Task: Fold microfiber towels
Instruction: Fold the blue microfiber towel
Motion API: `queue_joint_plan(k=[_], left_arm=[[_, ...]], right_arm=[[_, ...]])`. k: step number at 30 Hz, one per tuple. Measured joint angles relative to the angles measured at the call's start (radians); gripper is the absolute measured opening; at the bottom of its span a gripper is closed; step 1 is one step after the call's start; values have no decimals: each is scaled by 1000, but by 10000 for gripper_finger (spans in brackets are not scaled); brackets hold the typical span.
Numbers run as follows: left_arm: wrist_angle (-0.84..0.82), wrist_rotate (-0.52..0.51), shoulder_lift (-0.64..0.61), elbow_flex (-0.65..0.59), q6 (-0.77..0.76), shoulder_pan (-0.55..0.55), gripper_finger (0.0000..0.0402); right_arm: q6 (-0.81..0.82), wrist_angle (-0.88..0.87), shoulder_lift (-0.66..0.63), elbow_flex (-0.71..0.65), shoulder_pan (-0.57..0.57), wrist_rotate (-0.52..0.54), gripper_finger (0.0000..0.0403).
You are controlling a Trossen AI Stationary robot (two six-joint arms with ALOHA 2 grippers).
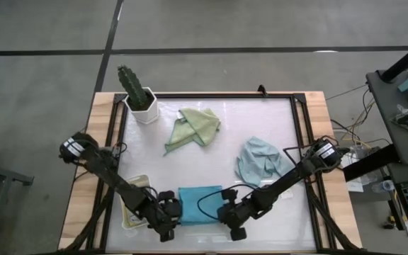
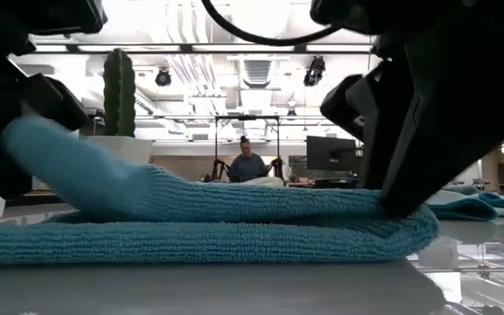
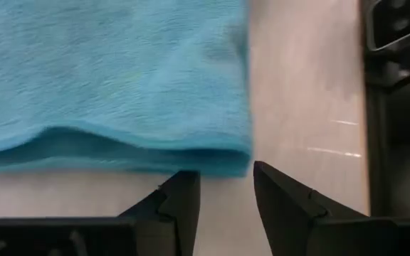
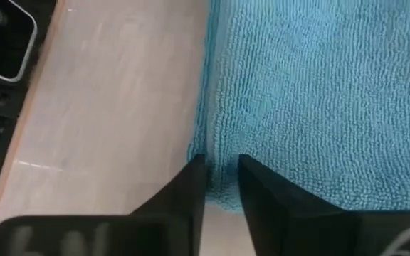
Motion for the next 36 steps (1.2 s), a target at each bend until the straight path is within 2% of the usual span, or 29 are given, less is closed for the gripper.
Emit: queue_joint_plan(k=[7,13,17,22,25,30,36], left_arm=[[-65,14,-86,10,-5,2,116],[-54,-52,-146,11,4,2,116],[-35,-111,-122,3,4,2,116],[35,-131,-43,-9,4,2,116],[86,-91,7,-7,19,2,116],[81,-45,50,0,19,1,116],[77,-43,52,-7,-6,2,116]], right_arm=[[-63,-58,-25,45,0,-27,139],[-157,-74,-61,46,0,2,150],[-222,-20,-62,27,0,120,132],[-294,235,-58,-68,-22,241,95],[-300,433,-58,-158,-52,256,69],[-249,687,-56,-305,-119,256,31],[-185,794,-56,-428,-143,303,9]])
